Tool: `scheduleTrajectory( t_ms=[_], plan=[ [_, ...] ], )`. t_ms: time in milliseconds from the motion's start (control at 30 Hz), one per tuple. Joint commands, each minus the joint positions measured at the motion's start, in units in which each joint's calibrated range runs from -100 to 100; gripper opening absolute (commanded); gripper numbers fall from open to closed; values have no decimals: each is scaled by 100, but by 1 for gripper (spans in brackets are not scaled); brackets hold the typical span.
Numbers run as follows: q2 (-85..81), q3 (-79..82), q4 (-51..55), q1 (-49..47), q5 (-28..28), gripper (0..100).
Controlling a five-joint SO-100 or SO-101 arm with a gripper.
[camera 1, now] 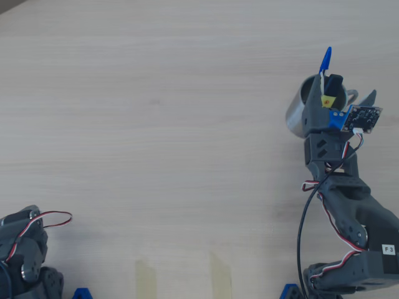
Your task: Grab the yellow pen and put it in the silver cup.
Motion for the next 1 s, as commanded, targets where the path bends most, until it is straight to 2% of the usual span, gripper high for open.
scheduleTrajectory(
  t_ms=[0, 967],
  plan=[
    [-512, -98, 71, -140, 23, 46],
    [-4037, 1027, 2533, -332, -24, 46]
  ],
)
